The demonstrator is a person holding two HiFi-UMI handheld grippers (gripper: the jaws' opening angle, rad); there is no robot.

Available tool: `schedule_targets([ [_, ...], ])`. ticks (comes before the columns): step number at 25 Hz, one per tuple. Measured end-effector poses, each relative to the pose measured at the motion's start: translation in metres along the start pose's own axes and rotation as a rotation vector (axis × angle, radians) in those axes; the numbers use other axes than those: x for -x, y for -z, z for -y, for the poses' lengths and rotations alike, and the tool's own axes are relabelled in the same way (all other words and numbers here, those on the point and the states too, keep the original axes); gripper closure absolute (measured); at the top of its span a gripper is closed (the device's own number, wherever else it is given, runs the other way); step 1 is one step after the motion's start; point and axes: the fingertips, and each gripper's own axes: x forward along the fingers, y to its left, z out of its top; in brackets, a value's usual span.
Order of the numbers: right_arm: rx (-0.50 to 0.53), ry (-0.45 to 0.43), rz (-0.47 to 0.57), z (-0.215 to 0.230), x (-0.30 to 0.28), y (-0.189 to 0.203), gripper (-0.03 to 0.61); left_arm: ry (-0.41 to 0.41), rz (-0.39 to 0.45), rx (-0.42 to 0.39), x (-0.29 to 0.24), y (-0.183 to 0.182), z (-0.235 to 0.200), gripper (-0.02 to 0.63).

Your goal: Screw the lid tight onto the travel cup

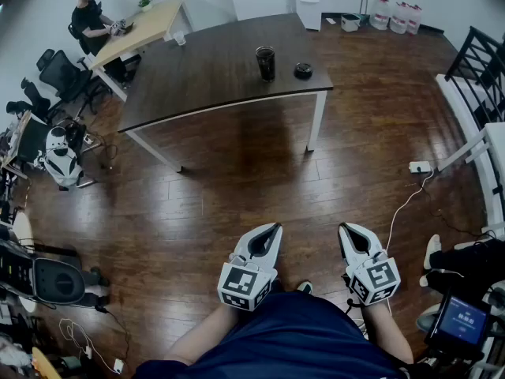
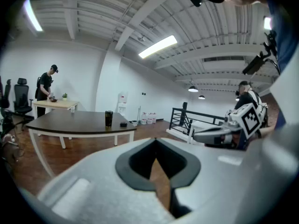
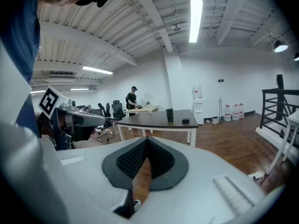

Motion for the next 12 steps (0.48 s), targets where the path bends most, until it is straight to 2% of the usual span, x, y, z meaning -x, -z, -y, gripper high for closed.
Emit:
schedule_targets([
  [5,-0.011,0.023,-0.018,-0.001,-0.06,-0.022,0.574,0.052,0.017,-0.013,-0.031,-0.027,-0.061,0.609],
  [9,-0.029,0.101,-0.013,0.01,-0.111,-0.054,0.574,0.066,0.083,-0.059,-0.051,-0.069,-0.121,0.609],
  [12,0.001,0.16,-0.012,0.019,-0.144,-0.076,0.574,0.087,0.085,-0.049,-0.069,-0.086,-0.151,0.609],
])
